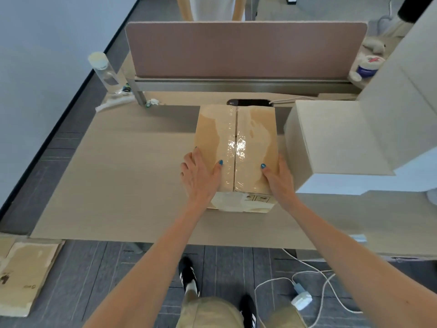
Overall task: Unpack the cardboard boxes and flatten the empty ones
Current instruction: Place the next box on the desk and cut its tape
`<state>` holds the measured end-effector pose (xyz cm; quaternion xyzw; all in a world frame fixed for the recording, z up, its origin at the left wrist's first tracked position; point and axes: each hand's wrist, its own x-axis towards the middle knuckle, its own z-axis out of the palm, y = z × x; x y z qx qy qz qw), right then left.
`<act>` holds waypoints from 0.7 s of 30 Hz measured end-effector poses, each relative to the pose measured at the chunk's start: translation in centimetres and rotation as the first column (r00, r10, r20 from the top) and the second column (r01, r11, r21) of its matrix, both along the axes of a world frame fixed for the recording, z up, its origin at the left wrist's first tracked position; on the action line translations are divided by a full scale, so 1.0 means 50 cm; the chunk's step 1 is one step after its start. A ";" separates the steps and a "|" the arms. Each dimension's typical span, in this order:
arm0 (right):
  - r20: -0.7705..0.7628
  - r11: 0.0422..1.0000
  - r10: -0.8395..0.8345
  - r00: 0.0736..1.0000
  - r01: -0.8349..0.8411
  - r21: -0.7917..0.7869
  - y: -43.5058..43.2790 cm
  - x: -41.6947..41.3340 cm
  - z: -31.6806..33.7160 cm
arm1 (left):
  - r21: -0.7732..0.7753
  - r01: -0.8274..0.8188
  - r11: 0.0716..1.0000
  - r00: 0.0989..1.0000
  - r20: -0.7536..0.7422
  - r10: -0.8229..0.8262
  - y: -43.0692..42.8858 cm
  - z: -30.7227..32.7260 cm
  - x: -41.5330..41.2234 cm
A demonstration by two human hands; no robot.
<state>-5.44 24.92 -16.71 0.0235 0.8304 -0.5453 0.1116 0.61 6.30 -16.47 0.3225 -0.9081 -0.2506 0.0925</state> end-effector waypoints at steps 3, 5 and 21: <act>0.012 1.000 0.015 1.000 -0.015 0.010 0.051 0.009 0.004 | 0.007 0.008 1.000 1.000 -0.007 -0.008 0.051 0.002 0.012; 0.014 0.999 0.029 0.999 -0.029 0.028 0.080 0.010 0.005 | 0.006 0.013 1.000 1.000 -0.005 -0.013 0.081 0.003 0.020; 0.015 0.976 0.218 0.976 -0.218 0.009 0.209 0.064 -0.001 | -0.345 0.574 0.743 0.793 0.006 -0.609 0.086 -0.028 0.096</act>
